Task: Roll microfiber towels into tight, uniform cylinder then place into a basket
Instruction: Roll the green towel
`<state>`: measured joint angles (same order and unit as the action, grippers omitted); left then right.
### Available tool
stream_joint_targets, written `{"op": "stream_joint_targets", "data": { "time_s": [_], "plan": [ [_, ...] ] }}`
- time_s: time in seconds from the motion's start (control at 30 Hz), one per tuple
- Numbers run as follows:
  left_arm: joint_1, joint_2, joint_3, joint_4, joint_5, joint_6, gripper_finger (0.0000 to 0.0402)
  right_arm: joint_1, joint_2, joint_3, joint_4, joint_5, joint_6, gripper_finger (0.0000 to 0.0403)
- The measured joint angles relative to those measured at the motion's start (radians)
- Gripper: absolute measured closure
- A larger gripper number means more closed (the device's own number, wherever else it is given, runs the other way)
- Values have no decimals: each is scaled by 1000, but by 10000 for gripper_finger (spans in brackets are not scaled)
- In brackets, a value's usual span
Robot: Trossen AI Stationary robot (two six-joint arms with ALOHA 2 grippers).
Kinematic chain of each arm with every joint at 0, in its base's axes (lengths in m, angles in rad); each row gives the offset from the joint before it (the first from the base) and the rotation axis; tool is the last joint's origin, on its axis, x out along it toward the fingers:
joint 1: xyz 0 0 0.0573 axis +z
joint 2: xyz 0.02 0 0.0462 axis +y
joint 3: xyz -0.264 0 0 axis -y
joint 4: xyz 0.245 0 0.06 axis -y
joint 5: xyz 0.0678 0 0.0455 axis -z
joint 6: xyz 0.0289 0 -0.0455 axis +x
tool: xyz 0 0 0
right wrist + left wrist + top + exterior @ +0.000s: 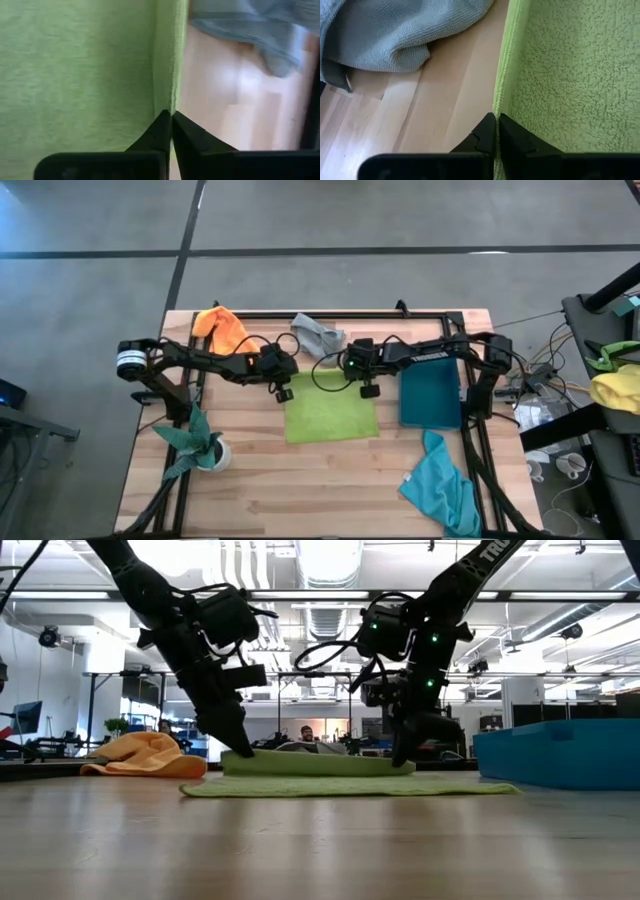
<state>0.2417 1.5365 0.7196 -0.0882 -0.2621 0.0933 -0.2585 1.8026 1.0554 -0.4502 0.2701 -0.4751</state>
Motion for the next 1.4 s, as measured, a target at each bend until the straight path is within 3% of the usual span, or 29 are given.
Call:
{"op": "stream_joint_targets", "data": {
  "time_s": [0.27, 0.47, 0.77, 1.2, 1.4],
  "plan": [
    [0, 9, -7, 87, -41, -1, 400, -35, -13, -4, 20, 23, -22, 394],
    [0, 75, -7, 106, -99, 118, 400, -36, 11, -40, 59, 49, -144, 394],
    [-27, 103, -7, 113, -130, 142, 400, -30, 14, -67, 72, 93, -173, 394],
    [-81, 158, 1, 113, -88, 156, 400, -19, 12, -86, 66, 2, -206, 392],
    [-77, 151, 2, 104, -84, 150, 370, -16, 11, -86, 65, -3, -180, 352]
  ]
}}
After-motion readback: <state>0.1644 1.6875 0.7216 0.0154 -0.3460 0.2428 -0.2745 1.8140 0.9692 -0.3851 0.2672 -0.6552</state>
